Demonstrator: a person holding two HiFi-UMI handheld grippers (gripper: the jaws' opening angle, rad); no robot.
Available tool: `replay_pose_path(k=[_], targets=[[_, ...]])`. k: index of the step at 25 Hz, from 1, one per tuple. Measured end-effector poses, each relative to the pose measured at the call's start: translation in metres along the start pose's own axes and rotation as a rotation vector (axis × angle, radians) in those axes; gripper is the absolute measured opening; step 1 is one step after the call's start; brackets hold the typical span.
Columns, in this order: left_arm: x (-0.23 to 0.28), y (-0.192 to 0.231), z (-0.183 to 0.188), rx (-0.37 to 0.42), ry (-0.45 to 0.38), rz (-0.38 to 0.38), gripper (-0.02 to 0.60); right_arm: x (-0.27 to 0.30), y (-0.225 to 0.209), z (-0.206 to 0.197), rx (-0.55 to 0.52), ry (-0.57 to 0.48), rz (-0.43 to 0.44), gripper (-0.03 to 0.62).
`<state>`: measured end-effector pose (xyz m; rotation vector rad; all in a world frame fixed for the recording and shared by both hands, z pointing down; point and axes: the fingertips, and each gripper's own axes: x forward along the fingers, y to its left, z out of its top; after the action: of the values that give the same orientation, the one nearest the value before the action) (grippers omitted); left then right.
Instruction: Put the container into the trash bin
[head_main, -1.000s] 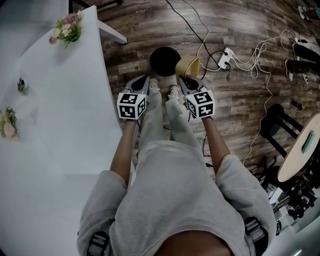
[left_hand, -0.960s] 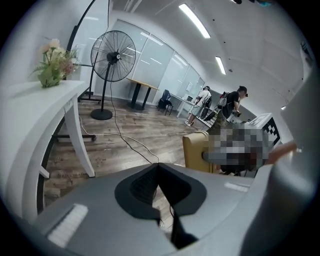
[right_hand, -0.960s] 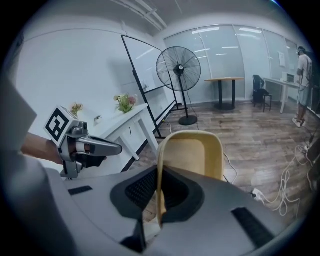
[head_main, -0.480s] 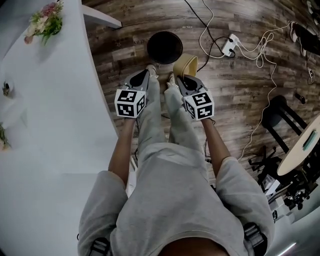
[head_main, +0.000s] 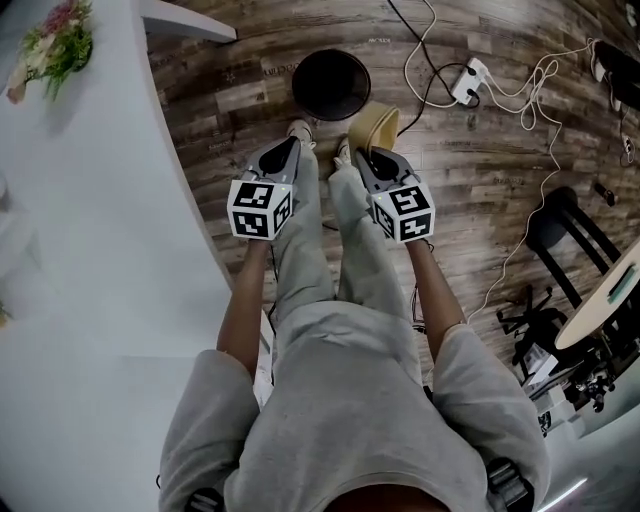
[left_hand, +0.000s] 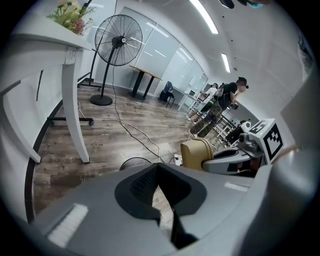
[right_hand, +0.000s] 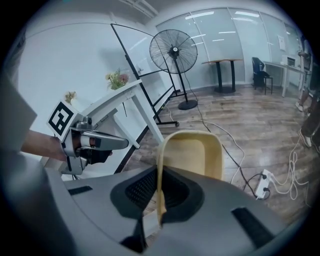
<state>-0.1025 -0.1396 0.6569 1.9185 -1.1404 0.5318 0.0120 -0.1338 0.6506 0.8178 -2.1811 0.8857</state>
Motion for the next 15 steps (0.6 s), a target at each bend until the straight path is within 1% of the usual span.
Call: replay_pose_path(k=[6, 15], targets=[[0.024, 0.022, -0.011, 0.005, 0.007, 0.0, 0.011, 0.024, -0.009, -0.012, 0.0, 0.009, 0.007, 0.028], [0.059, 0.045, -0.021, -0.003, 0.016, 0.004, 0.011, 0.056, -0.026, -0.046, 0.026, 0.044, 0.03, 0.028]])
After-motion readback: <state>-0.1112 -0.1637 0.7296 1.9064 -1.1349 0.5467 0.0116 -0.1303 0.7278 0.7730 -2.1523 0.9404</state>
